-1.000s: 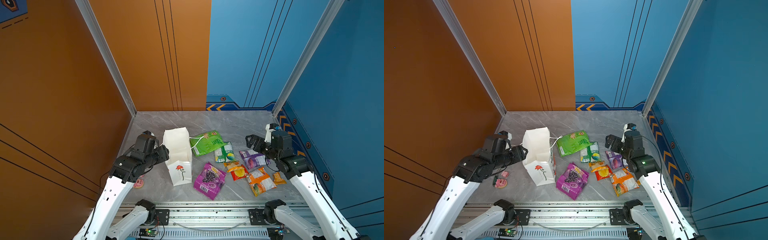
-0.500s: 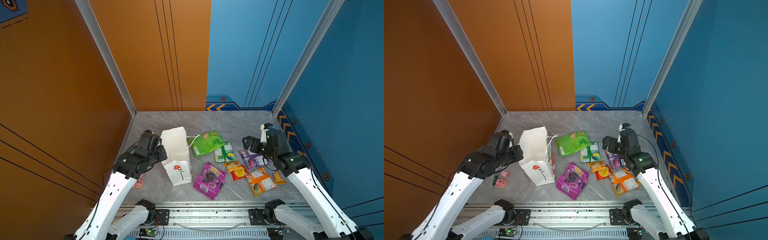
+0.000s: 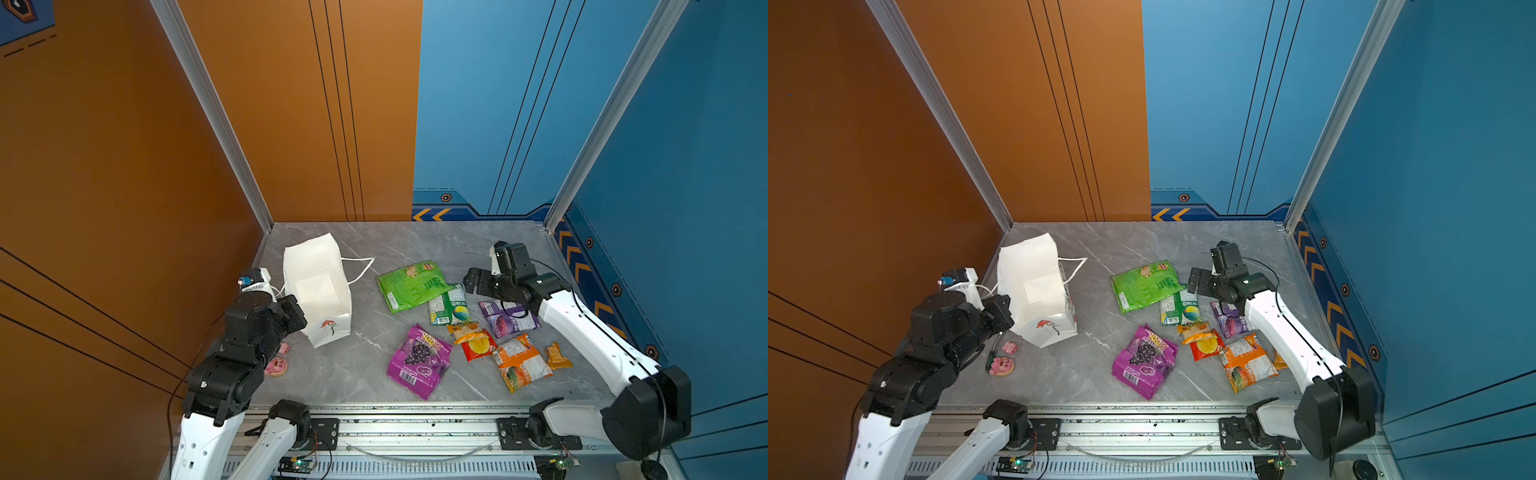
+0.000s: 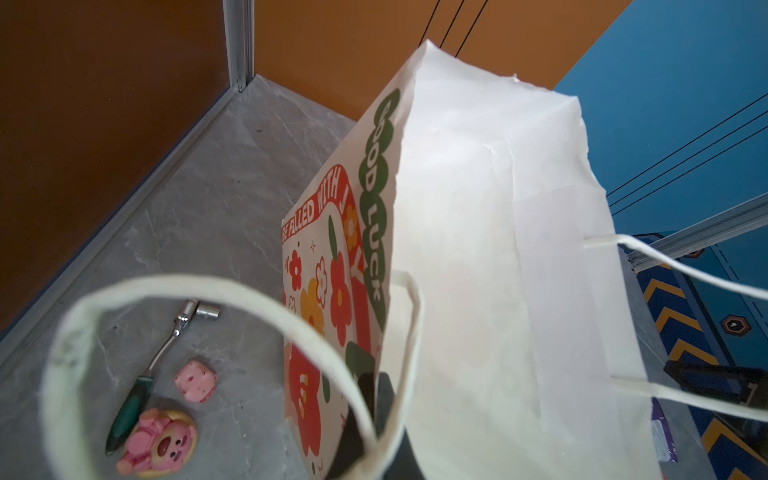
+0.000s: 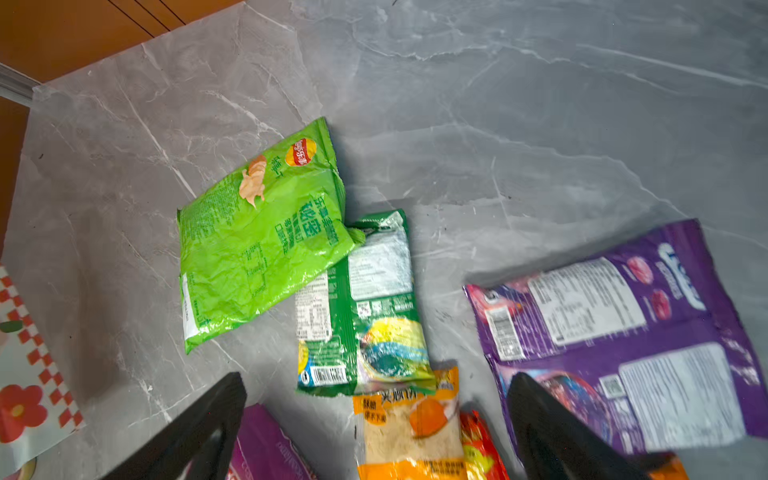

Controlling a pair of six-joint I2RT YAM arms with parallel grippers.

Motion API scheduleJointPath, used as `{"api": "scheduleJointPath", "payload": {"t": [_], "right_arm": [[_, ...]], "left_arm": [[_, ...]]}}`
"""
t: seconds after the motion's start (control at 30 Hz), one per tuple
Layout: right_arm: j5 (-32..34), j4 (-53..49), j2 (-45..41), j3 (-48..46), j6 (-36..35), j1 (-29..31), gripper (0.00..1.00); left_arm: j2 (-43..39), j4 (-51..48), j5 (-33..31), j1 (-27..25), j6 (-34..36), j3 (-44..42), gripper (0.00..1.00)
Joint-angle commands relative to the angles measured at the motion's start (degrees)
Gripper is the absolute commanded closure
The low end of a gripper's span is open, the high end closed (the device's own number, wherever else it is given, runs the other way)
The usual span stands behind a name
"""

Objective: Place the snacks into the paper bag
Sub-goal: 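Grasp paper bag edge with left gripper while right grasps green Lay's bag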

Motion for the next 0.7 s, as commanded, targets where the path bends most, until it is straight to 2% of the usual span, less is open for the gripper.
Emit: {"api": "scheduleJointPath", "payload": {"t": [0.0, 0.13, 0.33, 0.53, 0.67], "right_arm": [[-3.76, 0.80, 8.34, 6.62, -2.46, -0.51, 0.00], [-5.82, -0.37, 20.66, 15.44, -2.95, -0.35, 0.02], [-7.61, -4.21, 37.20, 28.94, -2.04, -0.40, 0.07], [-11.68, -4.68, 46.72, 35.99, -0.68, -0.28, 0.13], [-14.22, -4.89, 50.34, 38.99, -0.24, -0.13, 0.17]], "left_arm": [[-1.25, 3.25, 2.98, 0.74, 6.02, -2.78, 1.00], [-2.18, 5.01, 2.68, 1.46, 7.75, -6.37, 1.00], [-3.62, 9.02, 9.99, 6.01, 7.97, -9.23, 1.00], [-2.77, 10.23, 18.31, 13.17, 7.36, -11.32, 1.00], [-2.53, 10.60, 19.25, 14.74, 6.75, -11.94, 1.00]]}}
